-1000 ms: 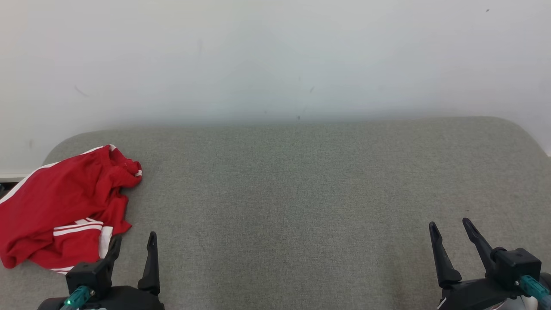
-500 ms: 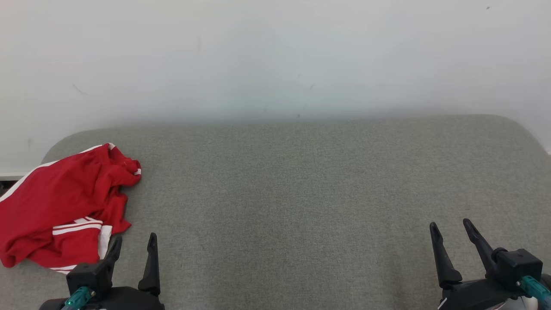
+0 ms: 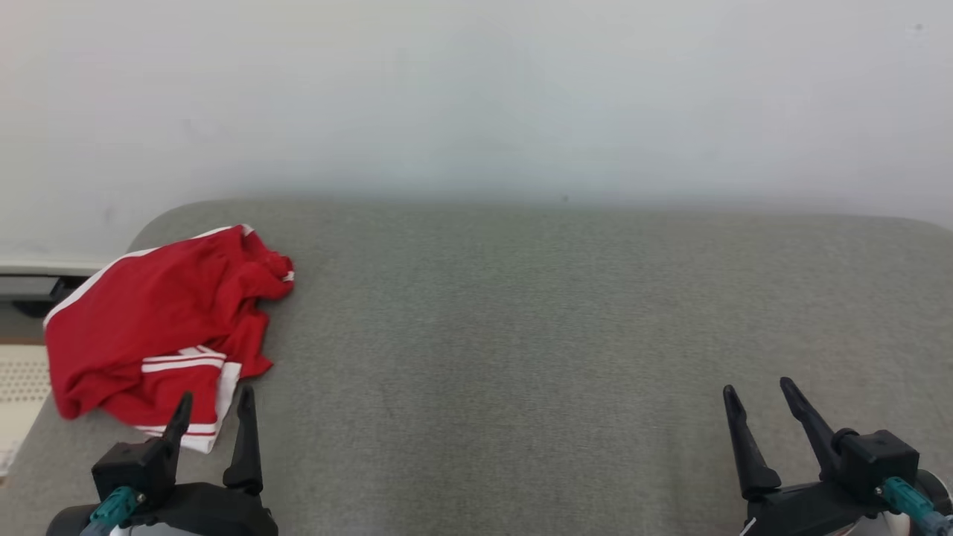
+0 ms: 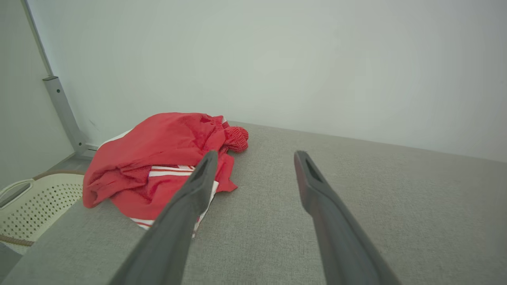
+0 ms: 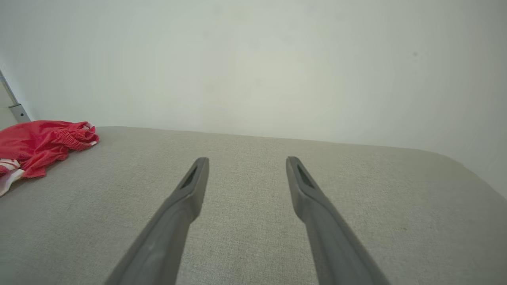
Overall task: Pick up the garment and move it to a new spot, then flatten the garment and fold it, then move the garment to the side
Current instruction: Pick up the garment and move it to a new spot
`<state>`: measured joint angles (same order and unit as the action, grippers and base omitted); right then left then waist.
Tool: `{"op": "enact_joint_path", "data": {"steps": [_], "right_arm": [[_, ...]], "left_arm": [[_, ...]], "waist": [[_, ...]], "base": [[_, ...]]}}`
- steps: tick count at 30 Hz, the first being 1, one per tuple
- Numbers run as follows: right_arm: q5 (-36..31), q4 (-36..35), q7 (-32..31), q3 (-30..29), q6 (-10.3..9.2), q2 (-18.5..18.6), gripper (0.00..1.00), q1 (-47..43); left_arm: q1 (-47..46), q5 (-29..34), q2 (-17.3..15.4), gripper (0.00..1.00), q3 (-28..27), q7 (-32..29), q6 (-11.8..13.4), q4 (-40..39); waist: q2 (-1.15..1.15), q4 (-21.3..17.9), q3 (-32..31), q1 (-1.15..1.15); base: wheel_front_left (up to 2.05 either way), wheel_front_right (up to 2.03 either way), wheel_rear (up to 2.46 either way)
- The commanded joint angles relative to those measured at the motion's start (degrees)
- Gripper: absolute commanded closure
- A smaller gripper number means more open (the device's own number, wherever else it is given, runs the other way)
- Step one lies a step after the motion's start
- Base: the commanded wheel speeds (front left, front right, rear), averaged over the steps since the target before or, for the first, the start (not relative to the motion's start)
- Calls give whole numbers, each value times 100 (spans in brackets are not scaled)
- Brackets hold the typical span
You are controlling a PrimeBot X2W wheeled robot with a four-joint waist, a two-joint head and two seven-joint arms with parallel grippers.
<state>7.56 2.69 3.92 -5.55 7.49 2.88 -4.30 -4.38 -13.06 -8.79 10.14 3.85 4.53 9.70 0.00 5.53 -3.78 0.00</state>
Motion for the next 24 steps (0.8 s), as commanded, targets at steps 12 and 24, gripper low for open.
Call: {"op": "enact_joint_path", "data": {"steps": [12,24], "right_arm": [[201,174,158,495,0,8,0,271],[57,238,199,608,0,8,0,364]], "left_arm": [[-8,-173,-105,0,-208,146,150,-129],[35,-286,-132,0,-321,246,283,-114]], "waist": [[0,1334,189,0],[0,2064,301,0]], "base": [[0,0,0],[0,0,0]]}}
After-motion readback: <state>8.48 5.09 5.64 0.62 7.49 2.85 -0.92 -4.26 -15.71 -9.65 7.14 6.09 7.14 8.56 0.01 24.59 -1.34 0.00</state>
